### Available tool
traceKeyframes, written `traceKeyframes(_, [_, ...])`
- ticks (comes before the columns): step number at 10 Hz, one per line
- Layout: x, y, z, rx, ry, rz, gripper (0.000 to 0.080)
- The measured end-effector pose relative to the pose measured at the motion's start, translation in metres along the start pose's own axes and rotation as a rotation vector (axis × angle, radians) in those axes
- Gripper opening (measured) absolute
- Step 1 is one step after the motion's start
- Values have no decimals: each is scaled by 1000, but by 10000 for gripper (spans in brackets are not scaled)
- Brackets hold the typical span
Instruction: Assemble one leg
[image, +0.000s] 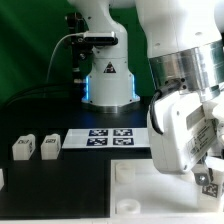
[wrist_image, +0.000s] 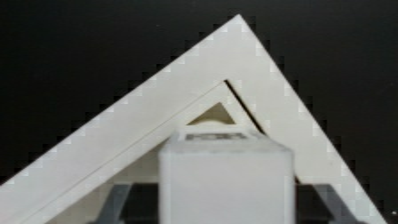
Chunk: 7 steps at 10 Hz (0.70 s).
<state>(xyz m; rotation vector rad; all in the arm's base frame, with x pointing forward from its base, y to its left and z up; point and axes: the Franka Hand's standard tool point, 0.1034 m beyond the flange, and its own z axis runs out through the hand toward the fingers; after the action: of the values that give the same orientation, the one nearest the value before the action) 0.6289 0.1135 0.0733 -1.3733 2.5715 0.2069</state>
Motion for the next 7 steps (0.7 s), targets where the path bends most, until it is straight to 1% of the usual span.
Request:
traceKeyframes(1, [2,3,3,-7,9,-74,367])
traceKeyframes(2, [3,8,7,-20,21,-179,571])
traceKeyframes(3, [4,9,9,-29,25,-302,571])
traceKeyframes(4, [4,8,8,-55,49,-633,636])
traceKeyframes(5, [2,10,7,-56,49,-710,636])
traceKeyframes(6, [4,9,8,-59,49,-808,647])
traceKeyframes(7, [6,7,8,-64,54,-959,647])
